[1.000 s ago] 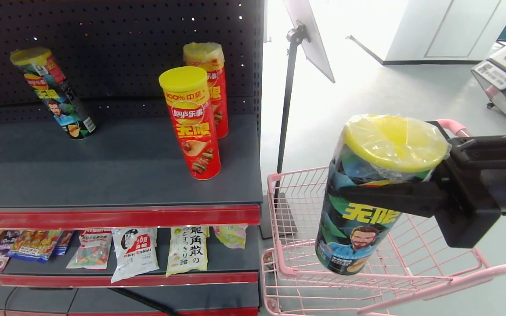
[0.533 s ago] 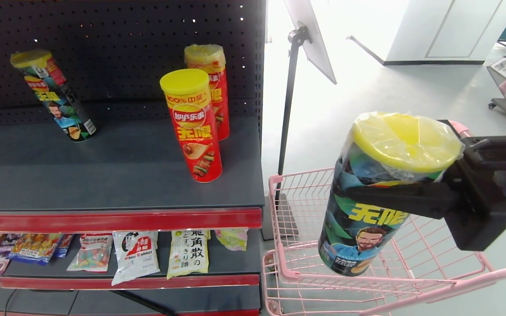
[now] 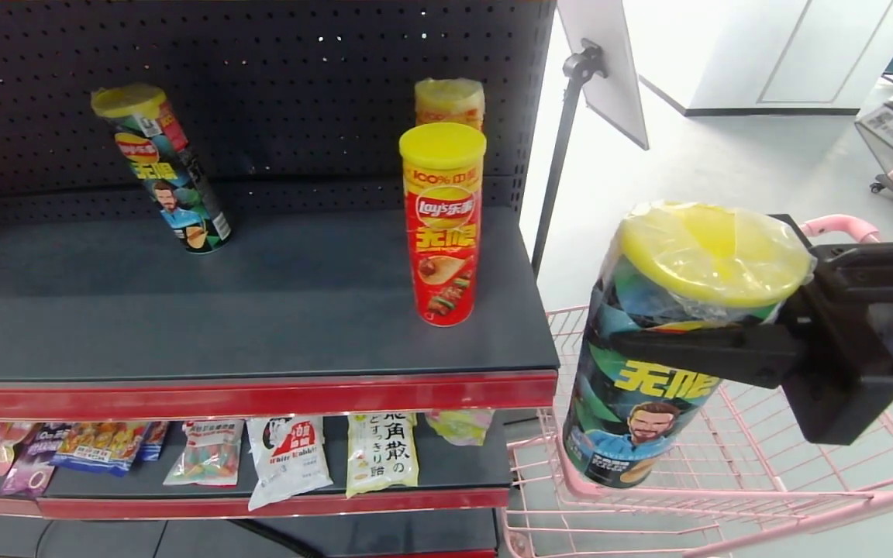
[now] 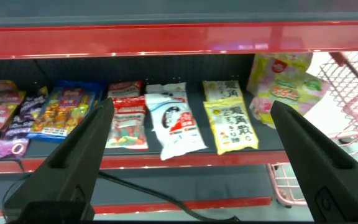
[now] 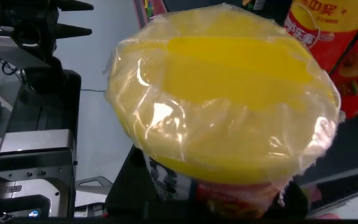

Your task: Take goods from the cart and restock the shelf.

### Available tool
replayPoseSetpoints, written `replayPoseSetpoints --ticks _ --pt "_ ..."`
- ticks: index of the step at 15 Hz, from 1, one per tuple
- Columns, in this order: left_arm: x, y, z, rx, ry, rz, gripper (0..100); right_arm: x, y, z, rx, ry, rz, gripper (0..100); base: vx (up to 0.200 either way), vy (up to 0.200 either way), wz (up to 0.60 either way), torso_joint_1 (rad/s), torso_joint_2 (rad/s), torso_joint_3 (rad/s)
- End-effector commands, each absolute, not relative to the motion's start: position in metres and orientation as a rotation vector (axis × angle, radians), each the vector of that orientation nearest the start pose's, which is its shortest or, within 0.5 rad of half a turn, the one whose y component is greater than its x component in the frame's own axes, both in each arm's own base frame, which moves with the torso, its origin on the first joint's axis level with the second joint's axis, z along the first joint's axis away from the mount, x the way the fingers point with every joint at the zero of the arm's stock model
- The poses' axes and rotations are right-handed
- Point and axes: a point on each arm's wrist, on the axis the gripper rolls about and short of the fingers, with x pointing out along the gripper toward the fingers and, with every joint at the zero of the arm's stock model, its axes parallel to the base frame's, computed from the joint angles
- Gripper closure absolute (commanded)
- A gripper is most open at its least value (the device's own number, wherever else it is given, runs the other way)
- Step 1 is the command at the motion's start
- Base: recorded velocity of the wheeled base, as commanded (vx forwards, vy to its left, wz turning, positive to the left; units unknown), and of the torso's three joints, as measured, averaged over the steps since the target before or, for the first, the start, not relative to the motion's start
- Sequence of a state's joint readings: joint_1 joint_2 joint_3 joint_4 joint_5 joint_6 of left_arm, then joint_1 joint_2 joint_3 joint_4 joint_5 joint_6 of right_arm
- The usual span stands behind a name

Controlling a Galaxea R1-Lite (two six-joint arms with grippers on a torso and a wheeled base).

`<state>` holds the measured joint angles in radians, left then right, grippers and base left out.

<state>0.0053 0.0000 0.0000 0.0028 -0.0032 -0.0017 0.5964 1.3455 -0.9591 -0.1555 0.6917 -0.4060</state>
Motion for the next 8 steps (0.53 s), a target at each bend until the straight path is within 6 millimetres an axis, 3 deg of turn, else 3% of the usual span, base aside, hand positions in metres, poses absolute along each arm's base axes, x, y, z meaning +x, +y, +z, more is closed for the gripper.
replayPoseSetpoints --ticks 1,8 --pt "-0.0228 -0.0002 0.0752 -0.002 0.003 0.003 0 0.1715 0.1338 0.2743 -0.335 -0.018 1.313 100 0.0 0.2 0.0 0.007 0.0 0.002" --pt "-0.0227 -0.0002 0.0752 0.0 0.005 0.003 0 0.1675 0.1392 0.2747 -0.342 -0.022 1.325 100 0.0 0.2 0.0 0.001 0.0 0.003"
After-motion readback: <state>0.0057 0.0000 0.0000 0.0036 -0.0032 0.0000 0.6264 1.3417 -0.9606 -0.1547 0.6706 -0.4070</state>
